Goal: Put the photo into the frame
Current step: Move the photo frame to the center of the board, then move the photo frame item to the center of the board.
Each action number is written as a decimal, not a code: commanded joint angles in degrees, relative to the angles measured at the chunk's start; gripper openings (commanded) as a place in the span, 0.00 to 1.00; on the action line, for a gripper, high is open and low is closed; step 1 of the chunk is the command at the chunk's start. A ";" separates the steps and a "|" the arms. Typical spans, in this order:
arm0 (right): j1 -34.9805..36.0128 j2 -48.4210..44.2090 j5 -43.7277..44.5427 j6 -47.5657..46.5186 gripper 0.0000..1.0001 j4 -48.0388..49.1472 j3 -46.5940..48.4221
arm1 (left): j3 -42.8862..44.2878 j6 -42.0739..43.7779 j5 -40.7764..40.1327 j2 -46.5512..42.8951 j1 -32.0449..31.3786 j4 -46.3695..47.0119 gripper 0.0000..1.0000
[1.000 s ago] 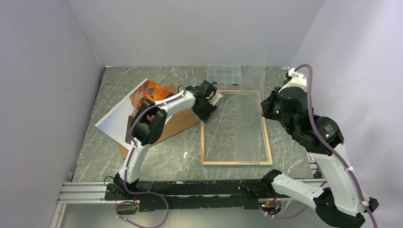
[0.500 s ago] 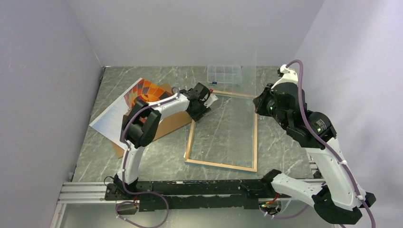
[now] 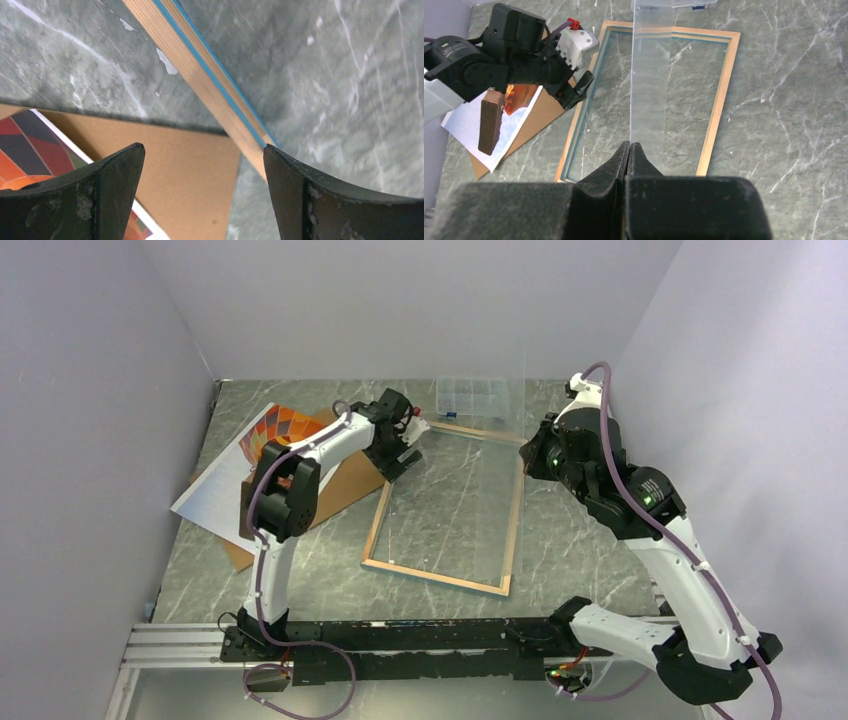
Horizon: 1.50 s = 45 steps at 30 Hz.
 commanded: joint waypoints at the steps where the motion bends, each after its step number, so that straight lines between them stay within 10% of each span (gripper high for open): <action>1: -0.97 0.11 -1.30 -1.24 0.00 5.02 -0.13 | 1.96 9.58 5.04 -6.16 2.52 -9.29 0.95; 22: -3.35 -1.28 -5.25 0.28 0.00 6.78 -2.25 | -29.20 29.53 1.04 -15.93 2.77 22.07 0.95; 36: -5.06 -1.72 -7.01 0.45 0.00 6.99 -3.17 | -5.71 19.32 -8.55 2.89 6.94 21.74 0.95; 45: -6.47 -1.77 -8.64 0.08 0.00 7.13 -3.10 | 12.88 -0.38 5.76 3.87 10.41 -1.65 0.95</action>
